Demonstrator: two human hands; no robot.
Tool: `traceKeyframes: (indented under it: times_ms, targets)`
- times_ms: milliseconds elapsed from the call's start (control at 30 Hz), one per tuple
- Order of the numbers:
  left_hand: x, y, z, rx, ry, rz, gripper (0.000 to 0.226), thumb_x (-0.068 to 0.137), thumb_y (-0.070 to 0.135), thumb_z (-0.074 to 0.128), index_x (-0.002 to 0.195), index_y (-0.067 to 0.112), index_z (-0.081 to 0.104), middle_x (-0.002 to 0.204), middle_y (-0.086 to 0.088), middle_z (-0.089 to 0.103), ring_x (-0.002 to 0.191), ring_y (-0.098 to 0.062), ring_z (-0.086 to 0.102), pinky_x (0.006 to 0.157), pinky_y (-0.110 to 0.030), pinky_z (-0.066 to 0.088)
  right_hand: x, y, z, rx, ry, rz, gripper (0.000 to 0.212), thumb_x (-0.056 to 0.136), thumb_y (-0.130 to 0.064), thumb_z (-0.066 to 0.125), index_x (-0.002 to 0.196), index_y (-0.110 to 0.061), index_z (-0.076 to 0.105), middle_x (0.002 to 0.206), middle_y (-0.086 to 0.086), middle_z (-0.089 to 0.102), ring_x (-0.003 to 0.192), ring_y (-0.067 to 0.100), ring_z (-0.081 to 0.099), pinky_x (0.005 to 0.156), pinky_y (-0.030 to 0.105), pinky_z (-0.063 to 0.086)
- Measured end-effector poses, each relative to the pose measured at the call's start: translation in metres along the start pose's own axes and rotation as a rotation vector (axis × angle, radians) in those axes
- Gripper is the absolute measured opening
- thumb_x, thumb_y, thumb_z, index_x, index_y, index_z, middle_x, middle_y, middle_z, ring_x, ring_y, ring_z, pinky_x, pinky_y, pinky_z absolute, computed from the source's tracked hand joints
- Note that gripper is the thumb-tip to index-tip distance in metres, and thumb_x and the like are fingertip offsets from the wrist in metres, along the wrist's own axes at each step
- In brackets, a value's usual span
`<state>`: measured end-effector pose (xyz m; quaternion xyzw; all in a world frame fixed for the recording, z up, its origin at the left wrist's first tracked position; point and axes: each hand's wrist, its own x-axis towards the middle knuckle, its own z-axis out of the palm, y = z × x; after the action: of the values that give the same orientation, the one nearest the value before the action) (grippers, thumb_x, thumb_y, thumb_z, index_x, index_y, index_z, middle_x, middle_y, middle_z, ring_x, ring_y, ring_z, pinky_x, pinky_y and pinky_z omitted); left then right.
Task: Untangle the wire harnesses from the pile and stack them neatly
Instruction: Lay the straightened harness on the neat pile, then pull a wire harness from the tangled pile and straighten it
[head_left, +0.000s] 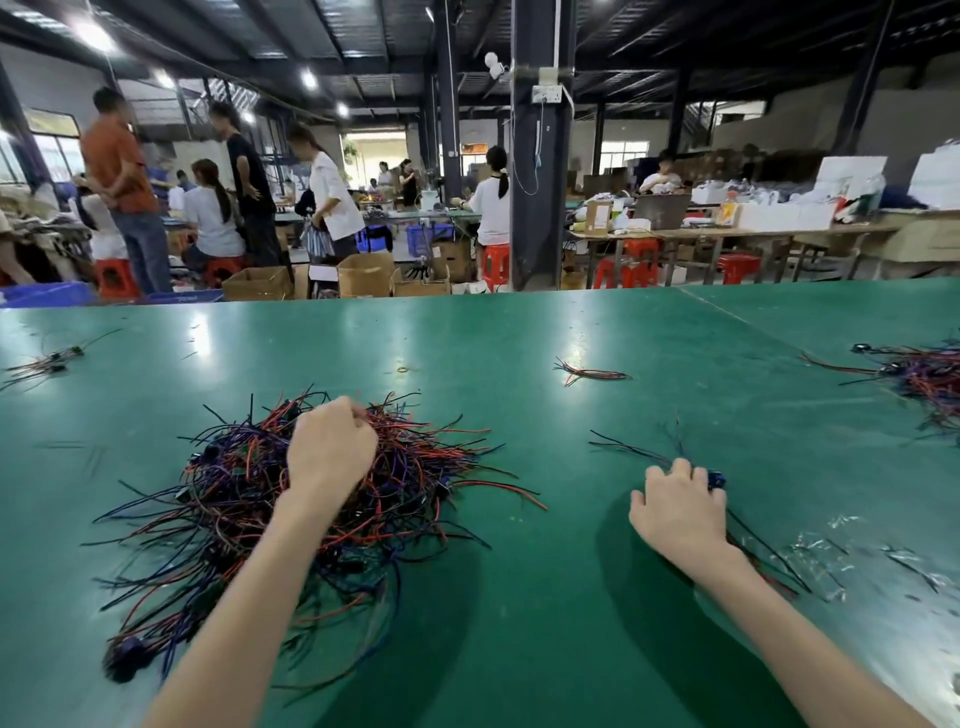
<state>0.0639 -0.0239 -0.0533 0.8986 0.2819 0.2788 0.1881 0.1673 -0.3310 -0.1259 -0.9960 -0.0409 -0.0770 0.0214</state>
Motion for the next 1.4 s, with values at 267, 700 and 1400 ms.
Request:
traceKeyframes:
  times_ms: [267, 700, 1400]
  targets:
    - [0.024, -0.015, 0.007, 0.36, -0.176, -0.04, 0.017, 0.086, 0.02, 0.06, 0.094, 0.01, 0.07, 0.092, -0.01, 0.068, 0.088, -0.029, 0.062, 0.081, -0.033, 0.048, 0.003, 0.001, -0.002, 0.003, 0.003, 0.054, 0.035, 0.094, -0.032, 0.039, 0.124, -0.015, 0.047, 0.13, 0.009, 0.044, 0.122, 0.027, 0.039, 0.097, 0.04, 0.036]
    - [0.023, 0.018, -0.025, 0.318, 0.073, 0.099, 0.012, 0.088, 0.003, 0.056, 0.081, -0.004, 0.062, 0.079, -0.022, 0.061, 0.075, -0.039, 0.056, 0.062, -0.038, 0.043, -0.005, -0.011, 0.001, -0.031, 0.086, -0.036, 0.03, 0.091, -0.033, 0.043, 0.114, -0.017, 0.053, 0.126, 0.008, 0.046, 0.118, 0.027, 0.04, 0.093, 0.041, 0.034]
    - [-0.106, 0.075, 0.058, -1.248, -0.775, -0.354, 0.007, 0.091, 0.003, 0.056, 0.096, -0.002, 0.058, 0.081, -0.011, 0.065, 0.058, -0.013, 0.064, 0.047, -0.027, 0.052, -0.042, -0.051, -0.016, 1.485, -0.366, -0.256, 0.015, 0.087, -0.009, 0.064, 0.074, -0.011, 0.07, 0.065, -0.002, 0.067, 0.061, 0.006, 0.056, 0.06, 0.017, 0.043]
